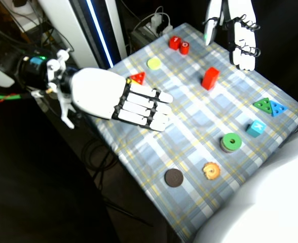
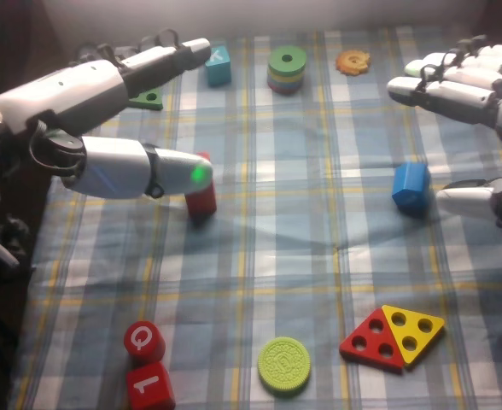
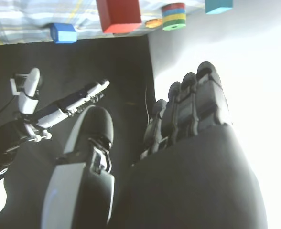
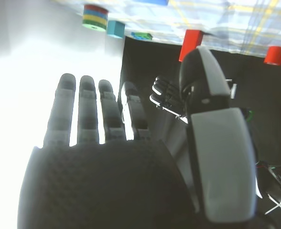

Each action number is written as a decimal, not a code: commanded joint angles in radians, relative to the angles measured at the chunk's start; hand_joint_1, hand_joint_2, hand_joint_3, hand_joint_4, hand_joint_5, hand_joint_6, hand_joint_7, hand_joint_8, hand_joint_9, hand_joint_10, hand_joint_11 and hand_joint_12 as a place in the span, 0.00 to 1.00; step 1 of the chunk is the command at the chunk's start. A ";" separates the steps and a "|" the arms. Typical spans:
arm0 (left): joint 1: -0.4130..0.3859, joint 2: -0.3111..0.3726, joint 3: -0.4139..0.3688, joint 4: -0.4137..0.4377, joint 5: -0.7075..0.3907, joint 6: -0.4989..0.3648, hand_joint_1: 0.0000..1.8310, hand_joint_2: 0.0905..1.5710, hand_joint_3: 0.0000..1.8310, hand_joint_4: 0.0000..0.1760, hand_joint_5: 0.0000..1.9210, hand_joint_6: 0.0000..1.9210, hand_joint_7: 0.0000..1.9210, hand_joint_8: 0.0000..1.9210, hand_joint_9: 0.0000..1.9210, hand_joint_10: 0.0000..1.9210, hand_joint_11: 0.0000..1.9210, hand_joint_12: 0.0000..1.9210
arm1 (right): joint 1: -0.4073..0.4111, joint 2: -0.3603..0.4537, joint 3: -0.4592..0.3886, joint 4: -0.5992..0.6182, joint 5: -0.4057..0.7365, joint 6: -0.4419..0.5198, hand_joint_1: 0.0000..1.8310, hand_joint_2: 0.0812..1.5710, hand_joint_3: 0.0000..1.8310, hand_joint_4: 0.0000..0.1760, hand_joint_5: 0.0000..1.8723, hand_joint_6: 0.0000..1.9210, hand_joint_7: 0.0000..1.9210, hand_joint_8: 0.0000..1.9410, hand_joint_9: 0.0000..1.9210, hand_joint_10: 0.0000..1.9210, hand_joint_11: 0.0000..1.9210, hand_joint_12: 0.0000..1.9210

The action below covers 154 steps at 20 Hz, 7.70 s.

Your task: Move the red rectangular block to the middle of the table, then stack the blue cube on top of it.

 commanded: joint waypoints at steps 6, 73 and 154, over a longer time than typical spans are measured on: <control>-0.013 -0.006 0.010 0.003 -0.078 -0.004 0.32 0.66 0.00 0.50 0.00 0.00 0.00 0.00 0.00 0.00 0.00 0.00 | 0.002 -0.002 0.001 0.018 0.123 0.003 0.22 0.77 0.00 0.18 0.00 0.00 0.00 0.00 0.00 0.00 0.00 0.14; -0.120 -0.352 0.161 -0.505 0.067 0.901 0.52 0.69 0.00 0.50 0.12 0.01 0.01 0.00 0.00 0.00 0.00 0.00 | -0.027 -0.005 -0.001 0.043 0.157 0.026 0.23 0.77 0.00 0.28 0.00 0.00 0.00 0.00 0.00 0.00 0.00 0.00; 0.138 0.038 -0.118 -0.182 -0.621 0.059 0.42 0.89 0.00 0.00 0.00 0.00 0.00 0.00 0.00 0.00 0.00 0.00 | -0.030 -0.164 0.154 0.239 0.025 -0.040 0.41 0.72 0.00 0.00 0.16 0.04 0.12 0.28 0.01 0.59 0.00 0.81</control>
